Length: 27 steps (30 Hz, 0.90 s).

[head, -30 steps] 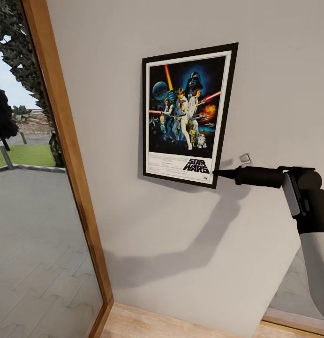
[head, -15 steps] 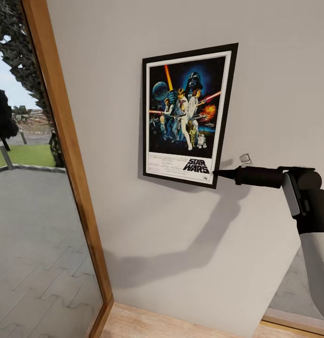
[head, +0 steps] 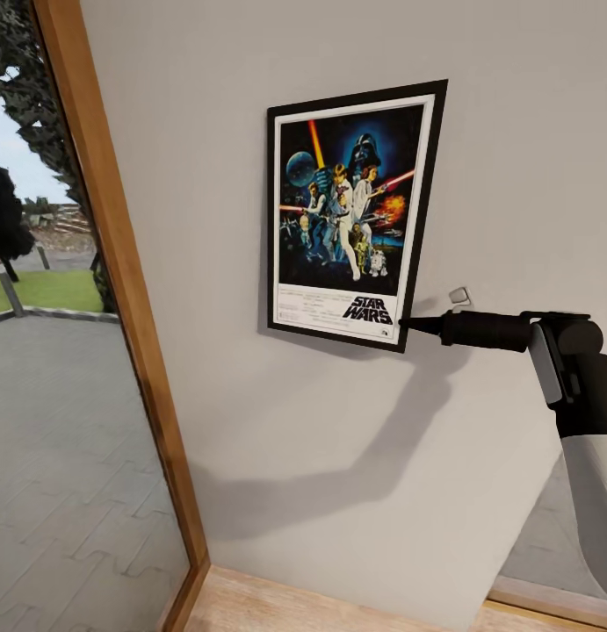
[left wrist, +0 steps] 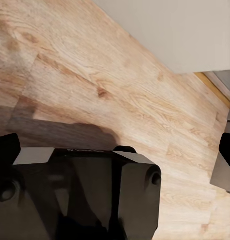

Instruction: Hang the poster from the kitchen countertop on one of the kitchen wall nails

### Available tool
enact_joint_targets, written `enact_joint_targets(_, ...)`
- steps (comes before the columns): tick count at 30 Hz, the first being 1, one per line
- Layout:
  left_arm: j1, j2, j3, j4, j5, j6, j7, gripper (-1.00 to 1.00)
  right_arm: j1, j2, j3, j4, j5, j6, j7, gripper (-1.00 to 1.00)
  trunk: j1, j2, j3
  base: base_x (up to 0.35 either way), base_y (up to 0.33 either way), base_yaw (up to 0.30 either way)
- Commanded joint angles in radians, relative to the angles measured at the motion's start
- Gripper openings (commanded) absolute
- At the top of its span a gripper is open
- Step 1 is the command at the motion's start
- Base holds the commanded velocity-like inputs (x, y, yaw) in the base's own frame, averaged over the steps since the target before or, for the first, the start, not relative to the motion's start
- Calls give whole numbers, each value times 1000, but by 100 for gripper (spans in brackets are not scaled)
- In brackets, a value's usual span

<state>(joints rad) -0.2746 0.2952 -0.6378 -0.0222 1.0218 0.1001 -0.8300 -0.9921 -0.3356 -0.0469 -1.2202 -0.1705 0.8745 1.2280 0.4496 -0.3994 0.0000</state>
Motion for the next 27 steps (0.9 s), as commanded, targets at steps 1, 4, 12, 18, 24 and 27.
enact_joint_targets(1,0,0,-5,-1,11,10,-3,100,0,0,0,1,2,4,2,-100,0,-1,0,0,-15,0)
enact_joint_targets(4,0,0,-5,-1,11,10,-3,100,0,0,-1,1,2,4,2,-100,0,-1,0,0,-6,0)
enact_joint_targets(12,0,1,-5,-1,11,11,-2,100,0,0,1,1,3,4,2,-100,0,-1,0,0,-1,0)
enact_joint_targets(18,0,0,-5,-1,11,10,-2,100,0,0,1,1,3,4,2,-100,0,-1,0,0,0,0)
enact_joint_targets(24,0,1,-5,-1,11,11,-2,100,0,0,0,1,3,4,2,-100,0,-1,0,0,0,0)
enact_joint_targets(27,0,1,-5,-1,11,11,-2,100,0,0,0,1,3,4,2,-100,0,-1,0,0,0,0)
